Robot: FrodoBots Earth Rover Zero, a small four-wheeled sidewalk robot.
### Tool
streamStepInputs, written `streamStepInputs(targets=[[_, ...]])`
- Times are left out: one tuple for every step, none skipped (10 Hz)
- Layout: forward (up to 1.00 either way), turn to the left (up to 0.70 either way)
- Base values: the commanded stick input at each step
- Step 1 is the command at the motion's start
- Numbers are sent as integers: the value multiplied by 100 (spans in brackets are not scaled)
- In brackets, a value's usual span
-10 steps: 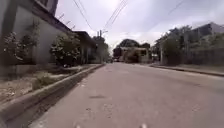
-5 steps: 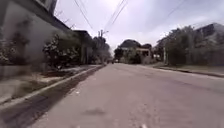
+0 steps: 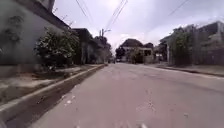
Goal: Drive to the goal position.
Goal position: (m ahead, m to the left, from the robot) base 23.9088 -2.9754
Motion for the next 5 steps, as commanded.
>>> streamStepInputs(targets=[[100,0],[100,0],[100,0],[100,0],[100,0]])
